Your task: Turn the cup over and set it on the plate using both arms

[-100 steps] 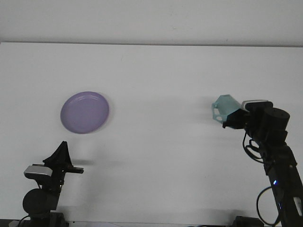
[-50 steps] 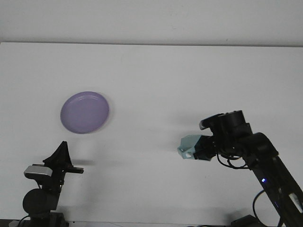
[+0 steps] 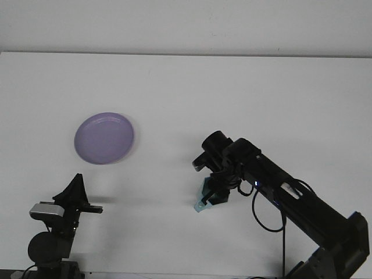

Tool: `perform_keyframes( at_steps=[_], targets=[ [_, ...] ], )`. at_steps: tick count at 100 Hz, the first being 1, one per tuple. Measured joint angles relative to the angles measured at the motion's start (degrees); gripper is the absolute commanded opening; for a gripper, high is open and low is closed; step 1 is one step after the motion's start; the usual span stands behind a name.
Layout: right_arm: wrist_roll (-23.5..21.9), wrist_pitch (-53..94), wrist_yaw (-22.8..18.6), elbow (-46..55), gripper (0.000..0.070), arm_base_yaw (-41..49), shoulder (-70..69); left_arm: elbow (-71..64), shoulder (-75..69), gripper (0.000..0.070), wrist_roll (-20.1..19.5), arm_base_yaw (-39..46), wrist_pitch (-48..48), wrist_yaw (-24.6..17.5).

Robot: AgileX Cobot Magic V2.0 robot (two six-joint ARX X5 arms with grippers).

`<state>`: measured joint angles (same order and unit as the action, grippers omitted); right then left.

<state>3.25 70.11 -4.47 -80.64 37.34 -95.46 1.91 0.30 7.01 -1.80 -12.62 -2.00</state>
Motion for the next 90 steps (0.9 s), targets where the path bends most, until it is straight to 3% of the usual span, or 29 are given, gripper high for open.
perform_keyframes(
  at_steps=[15, 57, 63, 78, 90],
  targets=[
    [0.50, 0.52, 3.04, -0.26, 0.0005, 2.10, -2.99, 0.00, 0.00, 0.0012, 0.00, 0.00, 0.02, 0.00],
    [1.90, 0.13, 2.78, -0.33, 0.0016, 3.10, -3.32, 0.00, 0.00, 0.0012, 0.00, 0.00, 0.02, 0.00],
    [1.92, 0.24, 2.67, -0.33, 0.0064, 3.10, -3.45, 0.00, 0.00, 0.0012, 0.00, 0.00, 0.04, 0.00],
    [2.08, 0.31, 2.58, -0.33, 0.0292, 3.41, -4.13, 0.00, 0.00, 0.0012, 0.00, 0.00, 0.04, 0.00],
    [2.34, 0.28, 2.23, -0.50, 0.0368, 3.69, -4.13, 0.00, 0.00, 0.0012, 0.00, 0.00, 0.09, 0.00]
  ],
)
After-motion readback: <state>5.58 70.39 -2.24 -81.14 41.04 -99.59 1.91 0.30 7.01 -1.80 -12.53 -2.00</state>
